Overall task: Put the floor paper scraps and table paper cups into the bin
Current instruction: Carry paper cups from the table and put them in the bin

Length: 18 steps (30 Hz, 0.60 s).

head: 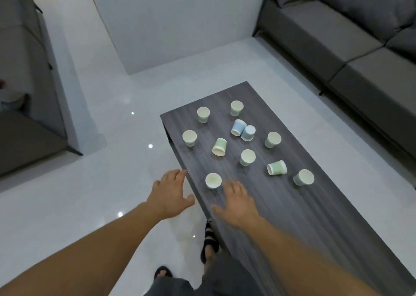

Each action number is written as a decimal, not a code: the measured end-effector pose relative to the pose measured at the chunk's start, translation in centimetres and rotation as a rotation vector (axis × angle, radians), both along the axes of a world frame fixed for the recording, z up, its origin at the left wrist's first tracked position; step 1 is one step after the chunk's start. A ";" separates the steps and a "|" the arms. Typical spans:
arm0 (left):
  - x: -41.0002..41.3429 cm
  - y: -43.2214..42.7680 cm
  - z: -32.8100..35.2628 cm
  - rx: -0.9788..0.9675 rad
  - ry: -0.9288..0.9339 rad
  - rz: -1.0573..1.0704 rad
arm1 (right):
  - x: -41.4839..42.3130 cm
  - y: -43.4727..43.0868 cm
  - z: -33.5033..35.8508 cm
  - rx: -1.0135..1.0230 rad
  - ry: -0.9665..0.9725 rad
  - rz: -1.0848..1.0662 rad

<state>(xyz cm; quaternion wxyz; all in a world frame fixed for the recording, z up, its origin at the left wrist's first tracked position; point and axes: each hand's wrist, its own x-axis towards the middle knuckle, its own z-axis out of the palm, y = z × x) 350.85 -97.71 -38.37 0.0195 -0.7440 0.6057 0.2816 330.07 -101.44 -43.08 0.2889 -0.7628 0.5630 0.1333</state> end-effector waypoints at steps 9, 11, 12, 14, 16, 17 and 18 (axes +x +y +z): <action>1.4 -5.9 -10.7 0.184 0.038 0.075 | 3.2 -10.0 -11.7 0.102 0.040 0.098; 2.0 -6.0 -13.3 0.222 0.071 0.099 | 4.1 -10.9 -14.9 0.084 0.060 0.161; 2.2 -6.0 -14.6 0.240 0.087 0.098 | 4.5 -11.1 -16.4 0.075 0.071 0.200; 2.6 -6.0 -16.8 0.260 0.114 0.084 | 4.9 -11.2 -19.0 0.054 0.076 0.256; 2.5 -6.2 -18.4 0.278 0.153 0.083 | 4.9 -11.0 -20.8 0.059 0.048 0.271; 2.3 -6.4 -19.0 0.282 0.178 0.090 | 4.6 -10.9 -21.4 0.073 0.016 0.243; 1.9 -6.7 -19.5 0.275 0.201 0.096 | 4.3 -10.9 -21.8 0.097 -0.028 0.173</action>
